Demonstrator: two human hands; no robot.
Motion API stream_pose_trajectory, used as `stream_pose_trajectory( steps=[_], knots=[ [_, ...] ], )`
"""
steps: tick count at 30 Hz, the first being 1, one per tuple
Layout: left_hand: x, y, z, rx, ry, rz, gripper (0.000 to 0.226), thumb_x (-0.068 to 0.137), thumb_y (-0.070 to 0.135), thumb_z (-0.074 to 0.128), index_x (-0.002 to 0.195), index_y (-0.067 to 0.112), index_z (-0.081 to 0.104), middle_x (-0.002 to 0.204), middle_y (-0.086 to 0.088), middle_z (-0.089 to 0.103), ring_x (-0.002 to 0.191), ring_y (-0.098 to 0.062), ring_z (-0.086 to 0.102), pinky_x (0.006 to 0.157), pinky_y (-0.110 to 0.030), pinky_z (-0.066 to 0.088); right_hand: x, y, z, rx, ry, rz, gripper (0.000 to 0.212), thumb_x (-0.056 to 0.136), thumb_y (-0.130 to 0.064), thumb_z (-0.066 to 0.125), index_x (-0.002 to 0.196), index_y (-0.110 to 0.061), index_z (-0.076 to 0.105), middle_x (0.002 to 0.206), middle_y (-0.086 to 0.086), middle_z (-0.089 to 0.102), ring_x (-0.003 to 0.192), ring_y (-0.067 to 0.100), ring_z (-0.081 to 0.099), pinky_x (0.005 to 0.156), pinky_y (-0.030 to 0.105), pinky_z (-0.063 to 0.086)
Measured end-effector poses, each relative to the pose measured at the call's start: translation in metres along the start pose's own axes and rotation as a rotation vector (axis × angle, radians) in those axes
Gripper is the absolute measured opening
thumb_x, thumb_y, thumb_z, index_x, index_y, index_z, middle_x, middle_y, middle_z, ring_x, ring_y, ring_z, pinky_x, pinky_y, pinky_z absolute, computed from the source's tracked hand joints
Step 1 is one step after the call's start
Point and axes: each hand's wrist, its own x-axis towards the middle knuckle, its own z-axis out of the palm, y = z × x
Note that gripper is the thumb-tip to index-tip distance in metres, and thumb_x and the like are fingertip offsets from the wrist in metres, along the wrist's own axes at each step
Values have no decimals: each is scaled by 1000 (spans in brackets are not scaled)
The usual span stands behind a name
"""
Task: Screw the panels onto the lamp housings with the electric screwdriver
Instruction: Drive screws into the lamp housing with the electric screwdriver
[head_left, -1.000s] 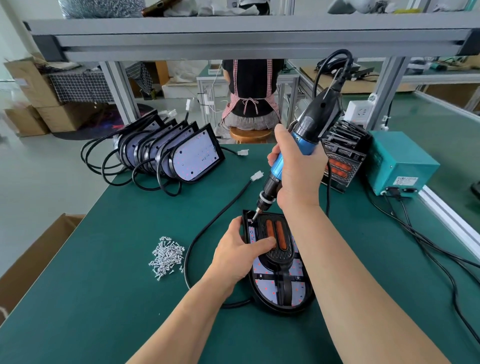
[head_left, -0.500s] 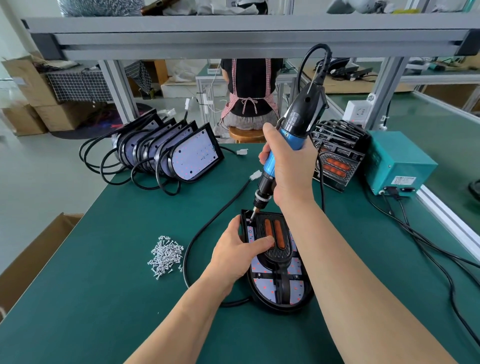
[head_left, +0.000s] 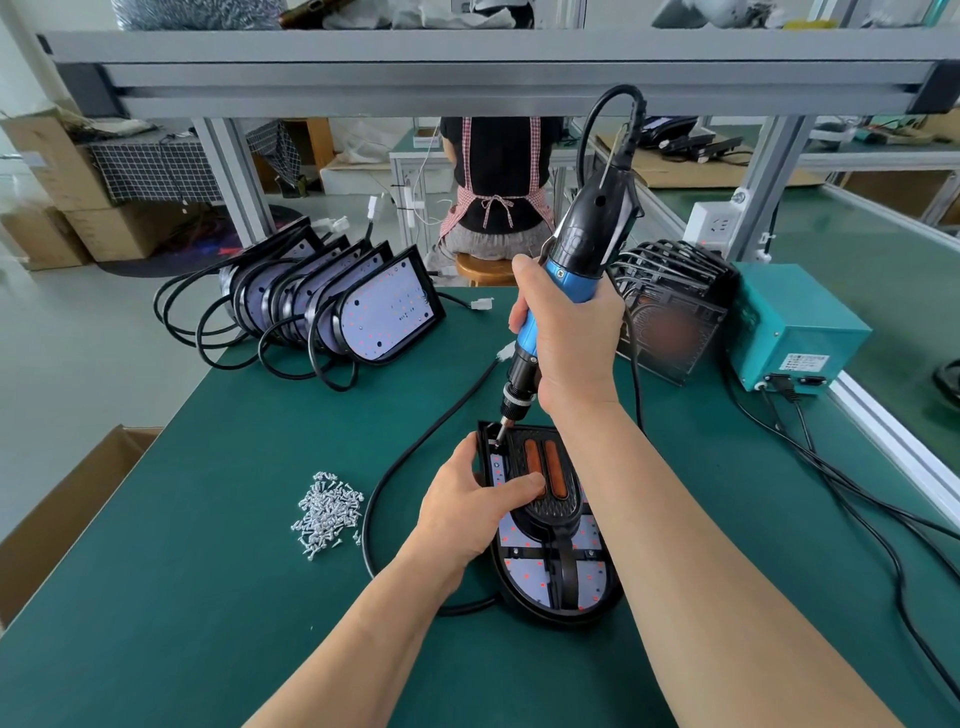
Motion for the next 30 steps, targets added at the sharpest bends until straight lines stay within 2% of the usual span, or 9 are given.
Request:
stream_pose_trajectory(
  steps=[11, 13, 16, 17, 20, 24, 26, 29, 30],
  knots=[
    [0, 0, -1, -21, 7, -12, 109, 59, 46, 85, 153, 29, 33, 133, 9, 64, 123, -16, 60, 112, -42, 43, 3, 4, 2, -16, -46, 7, 23, 87, -5, 69, 75, -7, 50, 49, 4, 49, 43, 16, 46, 49, 28, 43],
    [1, -2, -1, -15, 2, -14, 96, 61, 44, 85, 146, 32, 42, 125, 13, 68, 117, -13, 64, 107, -39, 46, 3, 5, 2, -17, -58, 11, 24, 87, -4, 68, 73, -8, 49, 48, 3, 49, 43, 16, 45, 49, 28, 43],
    [3, -4, -2, -11, -11, -15, 60, 64, 39, 86, 115, 46, 54, 103, 23, 74, 100, -2, 70, 93, -27, 51, 2, 5, 2, -17, -91, 5, 27, 86, -3, 66, 68, -9, 47, 47, 4, 48, 44, 17, 43, 51, 28, 43],
    [3, -4, -2, -9, -16, -10, 60, 65, 38, 86, 117, 46, 56, 102, 23, 74, 99, -3, 70, 94, -29, 51, 2, 4, 2, -9, -116, 2, 29, 86, -3, 65, 65, -9, 46, 47, 5, 47, 44, 17, 42, 51, 27, 42],
    [3, -3, -1, -20, -27, -8, 82, 62, 41, 85, 136, 30, 53, 111, 11, 75, 107, -17, 70, 103, -42, 50, -1, 4, 3, 11, -180, -1, 31, 84, -3, 64, 61, -11, 45, 48, 5, 46, 46, 19, 42, 52, 25, 41],
    [0, 1, -1, -11, -5, -16, 101, 58, 47, 85, 147, 26, 43, 127, 6, 68, 119, -22, 64, 108, -45, 46, -1, 2, 4, -5, -226, 9, 25, 83, -5, 66, 64, -13, 52, 50, 7, 48, 48, 20, 43, 54, 25, 42],
    [0, 1, -2, 5, 2, -15, 95, 61, 45, 85, 145, 28, 44, 123, 12, 69, 116, -15, 65, 106, -41, 48, -1, 0, 1, 4, -217, 32, 19, 83, -6, 67, 70, -9, 53, 52, 9, 48, 49, 20, 43, 54, 26, 42],
    [-2, 1, -2, 14, -14, 13, 76, 69, 40, 85, 135, 36, 47, 104, 25, 72, 99, 3, 68, 87, -21, 50, -1, -4, -5, 46, -185, 51, 19, 85, -11, 71, 79, -5, 54, 55, 9, 50, 49, 17, 47, 53, 24, 45],
    [-2, 1, -2, 10, -13, 16, 83, 70, 39, 85, 142, 35, 43, 105, 26, 71, 99, 4, 67, 83, -17, 47, -1, -5, -7, 62, -182, 49, 21, 85, -11, 72, 78, -5, 53, 57, 10, 50, 49, 17, 48, 53, 25, 46]
  ],
)
